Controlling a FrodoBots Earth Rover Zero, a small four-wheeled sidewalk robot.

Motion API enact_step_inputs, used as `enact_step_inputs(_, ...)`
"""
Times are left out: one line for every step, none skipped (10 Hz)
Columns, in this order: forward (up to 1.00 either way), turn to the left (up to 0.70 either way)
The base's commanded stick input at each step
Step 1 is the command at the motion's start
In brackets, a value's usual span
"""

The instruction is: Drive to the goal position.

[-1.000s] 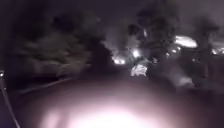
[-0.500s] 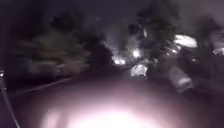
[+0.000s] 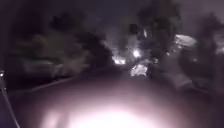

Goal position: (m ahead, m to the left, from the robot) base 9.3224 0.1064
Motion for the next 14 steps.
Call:
enact_step_inputs(0.50,0.00)
enact_step_inputs(0.50,0.00)
enact_step_inputs(0.50,0.00)
enact_step_inputs(0.50,0.00)
enact_step_inputs(0.50,0.00)
enact_step_inputs(0.50,0.00)
enact_step_inputs(0.50,0.00)
enact_step_inputs(0.50,0.00)
enact_step_inputs(0.50,0.00)
enact_step_inputs(0.50,0.00)
enact_step_inputs(0.50,0.00)
enact_step_inputs(0.50,0.00)
enact_step_inputs(0.50,0.00)
enact_step_inputs(0.50,0.00)
